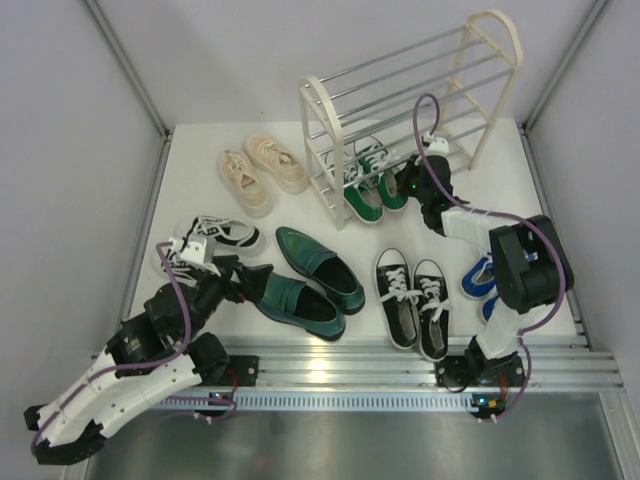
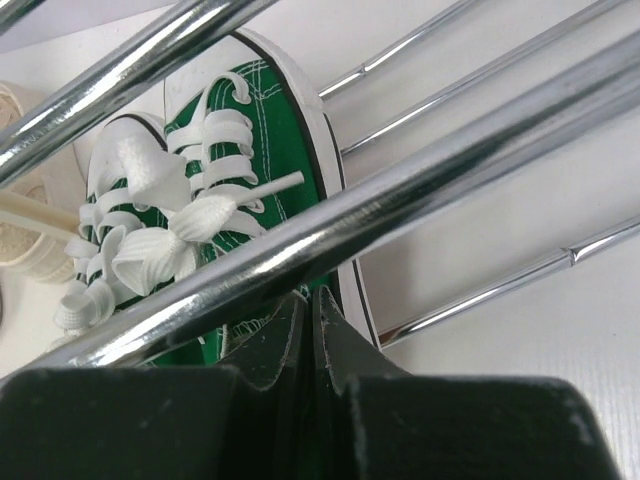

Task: Place and organize the shoes onto the shoe shelf
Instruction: Place the shoe at the shoe shelf.

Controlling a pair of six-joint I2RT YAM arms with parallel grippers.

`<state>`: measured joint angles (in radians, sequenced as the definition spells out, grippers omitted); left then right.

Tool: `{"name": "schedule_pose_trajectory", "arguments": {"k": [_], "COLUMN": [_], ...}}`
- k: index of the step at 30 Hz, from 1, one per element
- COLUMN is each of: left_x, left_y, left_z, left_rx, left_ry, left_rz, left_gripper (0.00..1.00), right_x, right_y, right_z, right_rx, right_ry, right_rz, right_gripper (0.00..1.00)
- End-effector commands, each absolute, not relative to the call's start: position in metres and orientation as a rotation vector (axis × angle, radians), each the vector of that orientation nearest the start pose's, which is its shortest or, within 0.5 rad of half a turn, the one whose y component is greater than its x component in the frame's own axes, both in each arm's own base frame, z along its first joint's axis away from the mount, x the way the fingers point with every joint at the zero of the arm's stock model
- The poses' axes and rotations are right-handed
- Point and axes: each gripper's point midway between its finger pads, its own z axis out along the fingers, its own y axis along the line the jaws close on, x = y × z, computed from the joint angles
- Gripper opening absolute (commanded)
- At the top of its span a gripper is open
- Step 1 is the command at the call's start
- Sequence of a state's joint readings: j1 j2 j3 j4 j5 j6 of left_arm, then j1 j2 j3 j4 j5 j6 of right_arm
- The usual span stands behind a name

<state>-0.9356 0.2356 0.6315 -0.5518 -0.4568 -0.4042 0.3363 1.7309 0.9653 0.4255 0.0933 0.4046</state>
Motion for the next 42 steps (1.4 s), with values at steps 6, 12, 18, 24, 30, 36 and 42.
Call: {"name": "schedule_pose_trajectory", "arguments": {"k": [6, 12, 18, 24, 30, 36, 42], "left_x": [0.168, 0.168, 0.167, 0.167, 0.166, 0.167, 0.172], "left_y": [-0.123, -0.124, -0.125, -0.126, -0.127, -0.127, -0.13], "left_z": [0.251, 0.251, 0.251, 0.252, 0.252, 0.25, 0.247], "left_rx": [0.142, 0.148, 0.155, 0.158, 0.16, 0.157, 0.072], "left_ry": [1.733, 1.737, 1.735, 1.731, 1.733, 1.738, 1.776], "left_rz": [-0.596, -0.596, -0.601, -0.609, -0.61, -0.607, -0.624], "left_gripper": [0.98, 0.98, 0.98, 0.98, 0.98, 0.98, 0.98], "right_x": [0.5, 0.497, 0.493, 0.496, 0.484, 0.451, 0.393], "right_y": [0.193, 0.196, 0.187, 0.174, 0.174, 0.17, 0.161], "right_z": [0.174, 0.16, 0.162, 0.17, 0.185, 0.209, 0.208], "right_rx": [0.079, 0.017, 0.006, 0.011, -0.036, -0.158, -0.494], "right_ry": [1.765, 1.798, 1.789, 1.774, 1.738, 1.7, 1.755], "right_rz": [0.497, 0.492, 0.438, 0.397, 0.422, 0.414, 0.357], "right_gripper": [0.0, 0.08, 0.13, 0.15, 0.35, 0.58, 0.73]}}
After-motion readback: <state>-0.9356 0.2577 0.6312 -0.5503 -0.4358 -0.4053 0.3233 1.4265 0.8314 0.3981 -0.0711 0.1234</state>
